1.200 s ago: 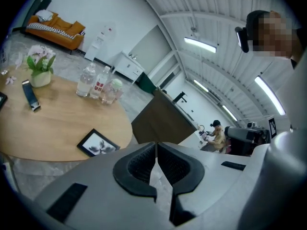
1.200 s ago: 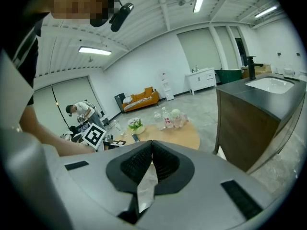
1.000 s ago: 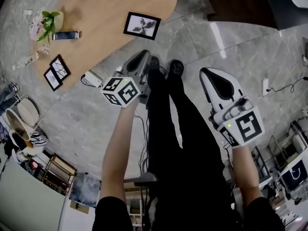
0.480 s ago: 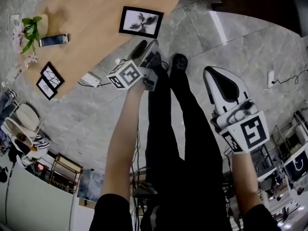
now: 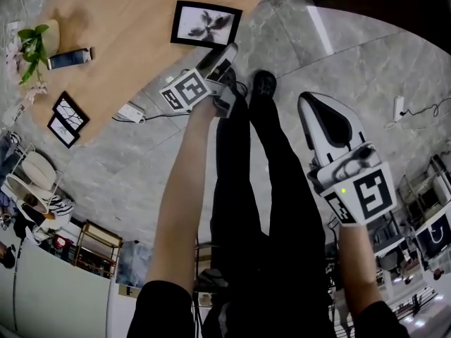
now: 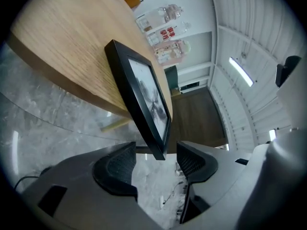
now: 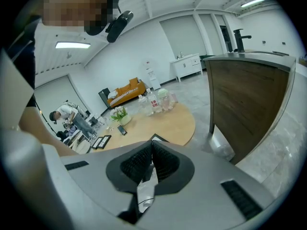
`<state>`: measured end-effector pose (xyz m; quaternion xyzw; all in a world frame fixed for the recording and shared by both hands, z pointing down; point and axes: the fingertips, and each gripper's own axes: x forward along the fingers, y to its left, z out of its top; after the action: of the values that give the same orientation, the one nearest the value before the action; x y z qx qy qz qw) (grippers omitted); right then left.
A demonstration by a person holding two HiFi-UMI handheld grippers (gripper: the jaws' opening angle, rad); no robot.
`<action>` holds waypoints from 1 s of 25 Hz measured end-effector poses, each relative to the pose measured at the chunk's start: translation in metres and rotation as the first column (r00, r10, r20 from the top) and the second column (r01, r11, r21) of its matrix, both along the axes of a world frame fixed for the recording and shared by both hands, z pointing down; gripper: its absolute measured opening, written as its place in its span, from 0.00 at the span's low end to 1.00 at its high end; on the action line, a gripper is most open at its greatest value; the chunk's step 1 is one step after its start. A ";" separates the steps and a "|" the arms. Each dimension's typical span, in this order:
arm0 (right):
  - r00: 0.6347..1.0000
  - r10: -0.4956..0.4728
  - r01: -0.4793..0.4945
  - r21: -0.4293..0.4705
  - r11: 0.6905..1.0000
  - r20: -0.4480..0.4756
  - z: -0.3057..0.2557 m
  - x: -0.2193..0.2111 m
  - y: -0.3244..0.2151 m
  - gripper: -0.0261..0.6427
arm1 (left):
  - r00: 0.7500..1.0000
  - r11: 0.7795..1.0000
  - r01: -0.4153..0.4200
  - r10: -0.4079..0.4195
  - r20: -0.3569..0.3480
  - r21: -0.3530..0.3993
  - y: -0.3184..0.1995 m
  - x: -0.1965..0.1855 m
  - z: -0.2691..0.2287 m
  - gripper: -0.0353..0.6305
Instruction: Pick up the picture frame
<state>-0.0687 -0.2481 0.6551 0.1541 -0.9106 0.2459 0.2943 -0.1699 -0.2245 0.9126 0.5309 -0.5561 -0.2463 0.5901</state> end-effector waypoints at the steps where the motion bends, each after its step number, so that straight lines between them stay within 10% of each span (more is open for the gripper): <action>1: 1.000 0.002 -0.002 -0.002 1.000 -0.002 0.001 0.001 0.000 0.06 | 1.000 1.000 -0.004 0.004 -0.007 0.003 -0.001 0.002 0.000 0.44; 7: 1.000 0.009 -0.009 -0.008 1.000 -0.008 0.001 0.004 -0.002 0.06 | 0.999 1.000 0.008 -0.008 -0.036 0.019 -0.004 0.001 -0.001 0.25; 25: 0.998 0.041 -0.042 0.043 0.998 0.037 -0.050 0.021 -0.008 0.06 | 0.974 0.980 0.135 -0.105 -0.199 0.143 -0.014 -0.008 -0.076 0.16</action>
<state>-0.0476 -0.2559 0.6049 0.1749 -0.9175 0.2347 0.2693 -0.1782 -0.2387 0.8368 0.5146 -0.5074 -0.3739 0.5813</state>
